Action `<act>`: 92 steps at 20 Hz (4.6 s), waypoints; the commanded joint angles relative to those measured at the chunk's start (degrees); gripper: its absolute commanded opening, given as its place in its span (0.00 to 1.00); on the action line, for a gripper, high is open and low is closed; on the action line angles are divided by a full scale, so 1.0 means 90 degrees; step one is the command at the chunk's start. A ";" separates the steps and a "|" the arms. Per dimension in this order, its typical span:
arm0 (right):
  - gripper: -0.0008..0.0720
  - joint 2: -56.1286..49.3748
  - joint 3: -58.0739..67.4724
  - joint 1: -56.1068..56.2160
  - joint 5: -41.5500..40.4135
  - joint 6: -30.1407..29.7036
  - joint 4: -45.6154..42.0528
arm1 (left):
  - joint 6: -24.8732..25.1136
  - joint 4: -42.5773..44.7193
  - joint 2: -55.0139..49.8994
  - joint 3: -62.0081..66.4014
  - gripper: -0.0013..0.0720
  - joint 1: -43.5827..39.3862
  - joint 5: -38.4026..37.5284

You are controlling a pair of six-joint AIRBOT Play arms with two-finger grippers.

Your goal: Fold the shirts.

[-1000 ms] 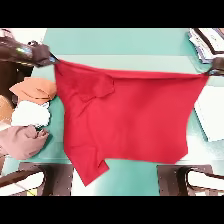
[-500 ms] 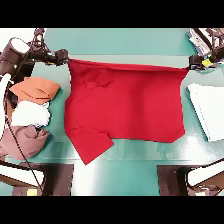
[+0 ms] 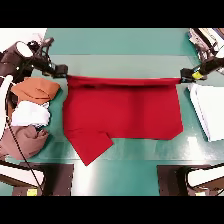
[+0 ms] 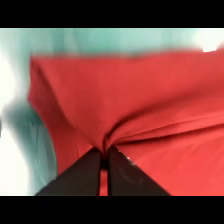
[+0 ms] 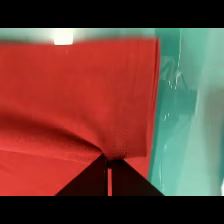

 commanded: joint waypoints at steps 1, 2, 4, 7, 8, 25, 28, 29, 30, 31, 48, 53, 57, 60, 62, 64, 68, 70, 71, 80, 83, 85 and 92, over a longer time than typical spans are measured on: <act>0.03 0.0335 -0.0996 0.0192 -0.0716 0.0231 0.0024 | -0.0010 0.0119 0.0017 -0.0789 0.05 0.0000 -0.0126; 0.03 0.0391 -0.1163 0.0236 -0.0874 0.0379 0.0024 | -0.0010 0.0131 0.0017 -0.0962 0.06 0.0000 -0.0087; 0.08 0.0461 -0.1338 0.0233 -0.0967 0.0486 0.0104 | -0.0250 0.0308 0.0015 -0.1066 0.12 0.0007 -0.0160; 0.58 0.0498 -0.1098 0.0160 -0.0454 0.0478 0.0301 | -0.0525 0.0692 0.0206 -0.1054 0.68 0.0007 -0.0576; 0.58 0.0597 -0.1037 0.0117 -0.0291 0.0469 0.0299 | -0.0583 0.0874 0.0367 -0.1054 0.68 0.0007 -0.0792; 0.57 0.3728 -0.3325 -0.0593 -0.0384 0.0170 0.0418 | -0.1180 -0.0860 0.4918 -0.7111 0.68 0.0005 -0.0532; 0.57 0.3740 -0.3313 -0.0544 -0.0289 0.0172 0.0423 | -0.1175 -0.1350 0.4918 -0.7320 0.68 0.0000 0.0240; 0.57 0.3740 -0.3313 -0.0539 -0.0221 0.0175 0.0427 | -0.1166 -0.1464 0.4918 -0.7359 0.67 -0.0002 0.0389; 0.57 0.3740 -0.3313 -0.0542 -0.0138 0.0172 0.0427 | -0.1037 -0.1581 0.4911 -0.7393 0.67 0.0000 0.0483; 0.57 0.3740 -0.3313 -0.0542 -0.0080 0.0172 0.0425 | -0.0971 -0.1681 0.4896 -0.7419 0.67 -0.0002 0.0525; 0.58 0.4544 -0.6764 -0.1360 0.0090 0.0138 0.1222 | -0.0508 -0.1936 0.4913 -0.7434 0.05 0.0000 0.0277; 0.46 0.3827 -0.6994 -0.0539 -0.0707 0.0143 0.1564 | -0.0495 -0.1926 0.4913 -0.7434 0.05 0.0000 0.0260; 0.03 0.3942 -0.6994 -0.0323 -0.0651 0.0134 0.1277 | -0.0386 -0.1688 0.4928 -0.7174 0.05 0.0000 -0.0134; 0.03 0.4794 -0.6992 -0.0420 0.0046 0.0138 0.0865 | -0.0391 -0.1341 0.4928 -0.6613 0.05 0.0000 -0.0682; 0.03 0.5479 -0.6992 -0.0427 0.0794 0.0138 0.0612 | -0.0393 -0.1360 0.5020 -0.6363 0.05 -0.0002 -0.1039; 0.03 0.6190 -0.6989 -0.0427 0.1268 0.0153 0.0401 | -0.0546 -0.1336 0.5447 -0.6341 0.05 0.0000 -0.1236; 0.03 0.7021 -0.6611 -0.0427 0.1576 0.0522 0.0347 | -0.1059 -0.1331 0.6489 -0.6093 0.05 0.0000 -0.2079; 0.03 0.6851 -0.6135 -0.0427 0.1443 0.0551 0.0352 | -0.1054 -0.1326 0.6489 -0.5617 0.05 0.0000 -0.2023; 0.03 0.6562 -0.5848 -0.0420 0.1360 0.0546 0.0355 | -0.0974 -0.1316 0.6431 -0.5382 0.05 0.0000 -0.1734; 0.03 0.2997 -0.3473 -0.0413 0.0223 0.0440 0.0423 | 0.0291 -0.1394 0.2827 -0.3419 0.05 -0.0002 0.0420; 0.03 0.2152 -0.2713 -0.0415 0.0182 0.0350 0.0656 | 0.0330 -0.1537 0.1511 -0.2501 0.05 -0.0002 0.0673; 0.03 0.1661 -0.2222 -0.0413 0.0172 0.0352 0.0755 | 0.0401 -0.1753 0.0882 -0.1960 0.05 0.0000 0.0692; 0.58 0.0738 -0.1076 -0.0629 0.0345 0.0182 0.1241 | 0.0442 -0.1715 0.0549 -0.1263 0.83 0.0007 0.0954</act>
